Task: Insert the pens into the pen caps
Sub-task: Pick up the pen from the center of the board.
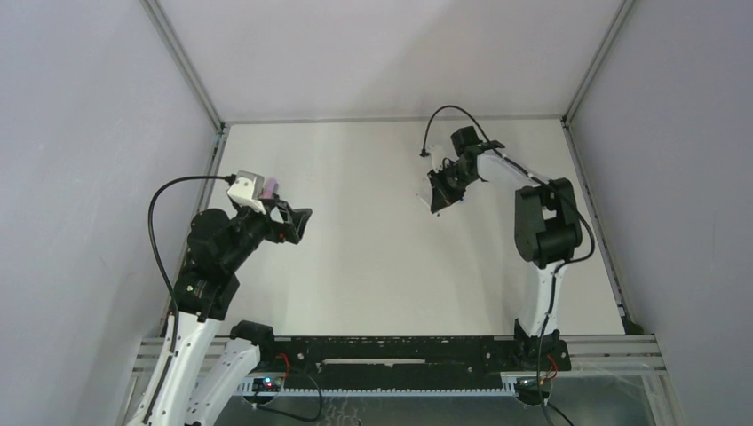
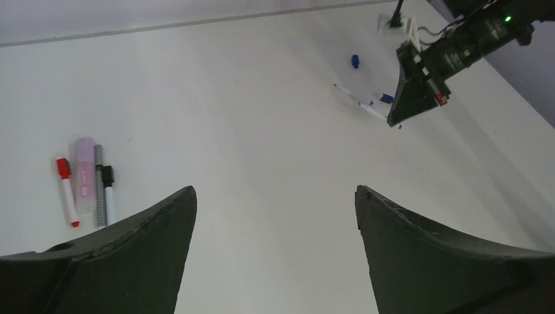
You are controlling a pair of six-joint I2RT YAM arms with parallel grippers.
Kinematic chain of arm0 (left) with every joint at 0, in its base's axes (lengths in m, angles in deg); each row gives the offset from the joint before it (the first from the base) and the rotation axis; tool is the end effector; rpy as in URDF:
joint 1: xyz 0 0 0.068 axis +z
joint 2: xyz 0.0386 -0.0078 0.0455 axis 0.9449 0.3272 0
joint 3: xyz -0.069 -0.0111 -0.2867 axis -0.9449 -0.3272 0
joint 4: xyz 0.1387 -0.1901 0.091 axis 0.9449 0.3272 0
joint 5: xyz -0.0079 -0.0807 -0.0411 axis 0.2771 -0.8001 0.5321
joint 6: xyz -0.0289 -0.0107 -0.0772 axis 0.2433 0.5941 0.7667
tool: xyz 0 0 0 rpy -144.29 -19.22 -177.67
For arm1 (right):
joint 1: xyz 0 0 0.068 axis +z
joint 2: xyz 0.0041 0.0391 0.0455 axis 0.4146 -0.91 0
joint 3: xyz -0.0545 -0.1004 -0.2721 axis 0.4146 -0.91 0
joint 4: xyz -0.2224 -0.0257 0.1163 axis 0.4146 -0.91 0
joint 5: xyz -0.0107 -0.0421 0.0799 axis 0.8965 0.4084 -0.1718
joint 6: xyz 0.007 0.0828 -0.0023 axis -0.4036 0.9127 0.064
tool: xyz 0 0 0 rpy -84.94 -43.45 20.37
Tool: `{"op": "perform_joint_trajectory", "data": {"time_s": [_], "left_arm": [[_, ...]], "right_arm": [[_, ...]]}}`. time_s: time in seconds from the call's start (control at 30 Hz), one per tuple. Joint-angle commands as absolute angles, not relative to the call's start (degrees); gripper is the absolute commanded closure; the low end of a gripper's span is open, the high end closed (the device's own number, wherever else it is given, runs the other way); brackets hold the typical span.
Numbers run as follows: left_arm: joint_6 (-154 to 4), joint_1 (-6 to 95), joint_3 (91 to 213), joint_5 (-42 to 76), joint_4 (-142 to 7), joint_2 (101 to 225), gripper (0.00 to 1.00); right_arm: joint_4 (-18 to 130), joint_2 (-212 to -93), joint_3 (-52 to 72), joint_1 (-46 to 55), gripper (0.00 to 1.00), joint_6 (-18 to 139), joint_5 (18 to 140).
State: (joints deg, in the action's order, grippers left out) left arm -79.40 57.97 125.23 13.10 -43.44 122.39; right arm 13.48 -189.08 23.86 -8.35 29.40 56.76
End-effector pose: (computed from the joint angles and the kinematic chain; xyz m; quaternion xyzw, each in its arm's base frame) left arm 0.1396 -0.0475 0.3502 0.1031 0.7665 -0.1908 0.6045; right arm 0.4049 0.1545 0.1795 -0.3664 0.8824 0.2402 0.1714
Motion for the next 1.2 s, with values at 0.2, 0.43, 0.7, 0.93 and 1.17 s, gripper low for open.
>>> {"op": "perform_joint_trajectory", "data": {"time_s": [0.2, 0.43, 0.7, 0.93, 1.17], "left_arm": [[-61.5, 58.4, 116.0, -4.9, -65.2, 120.2, 0.06], [-42.8, 41.1, 99.2, 6.0, -102.8, 119.8, 0.09], [-42.0, 25.0, 96.9, 20.7, -128.9, 140.0, 0.20], [-37.4, 21.2, 102.9, 21.6, -141.7, 158.8, 0.30], [-36.4, 18.5, 106.3, 22.7, -145.6, 166.1, 0.39]], "right_arm": [[21.1, -168.5, 10.5, -13.4, 1.00, 33.7, 33.6], [23.5, -156.0, 2.3, -13.9, 1.00, 34.6, 19.4], [22.2, -150.1, -1.5, -11.4, 1.00, 29.8, 9.5], [23.6, -147.2, -3.1, -8.8, 1.00, 29.8, 9.1], [24.0, -147.0, -3.4, -7.6, 1.00, 30.2, 9.1]]}}
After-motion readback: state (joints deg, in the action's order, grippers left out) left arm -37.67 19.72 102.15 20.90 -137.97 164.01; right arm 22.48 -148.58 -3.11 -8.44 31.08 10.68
